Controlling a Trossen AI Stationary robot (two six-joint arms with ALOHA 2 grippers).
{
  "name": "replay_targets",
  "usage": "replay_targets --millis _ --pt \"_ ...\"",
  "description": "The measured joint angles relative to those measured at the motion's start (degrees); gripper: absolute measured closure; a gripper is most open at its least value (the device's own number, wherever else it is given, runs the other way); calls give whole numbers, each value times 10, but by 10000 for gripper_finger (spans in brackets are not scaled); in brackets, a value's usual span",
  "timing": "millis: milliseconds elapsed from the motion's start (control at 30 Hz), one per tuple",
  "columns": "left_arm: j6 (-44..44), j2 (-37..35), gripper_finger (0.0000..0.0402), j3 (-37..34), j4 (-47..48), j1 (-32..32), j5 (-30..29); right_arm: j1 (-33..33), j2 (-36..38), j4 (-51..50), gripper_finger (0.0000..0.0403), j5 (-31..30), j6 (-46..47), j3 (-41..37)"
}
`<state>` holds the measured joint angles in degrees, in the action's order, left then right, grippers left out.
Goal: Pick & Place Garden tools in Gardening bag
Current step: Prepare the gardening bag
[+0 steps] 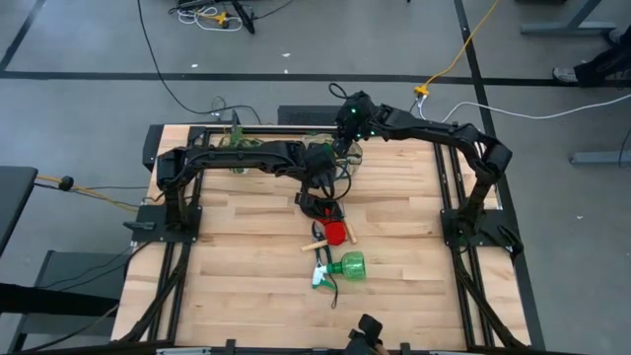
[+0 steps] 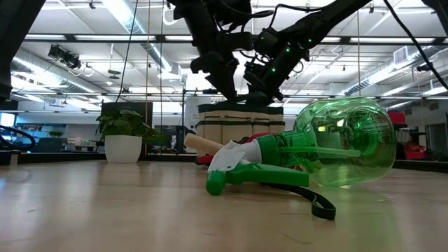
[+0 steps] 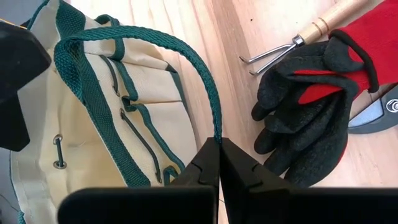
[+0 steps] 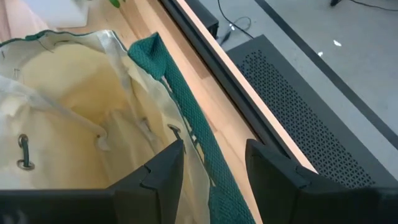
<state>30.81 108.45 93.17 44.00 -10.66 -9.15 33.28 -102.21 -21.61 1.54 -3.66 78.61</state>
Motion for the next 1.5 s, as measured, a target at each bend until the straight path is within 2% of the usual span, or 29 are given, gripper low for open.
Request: replay_targets --millis 700,833,1167,1500 --pt "0 0 399 0 -1 0 0 -11 -41 0 236 -10 -3 6" --pt "0 0 399 0 -1 0 0 -11 -41 1 266 -4 -3 8" --pt "0 0 399 0 -1 0 0 -11 -41 -4 392 7 -14 8" --pt "0 0 399 0 0 0 0 -13 -40 -11 401 20 -16 8"
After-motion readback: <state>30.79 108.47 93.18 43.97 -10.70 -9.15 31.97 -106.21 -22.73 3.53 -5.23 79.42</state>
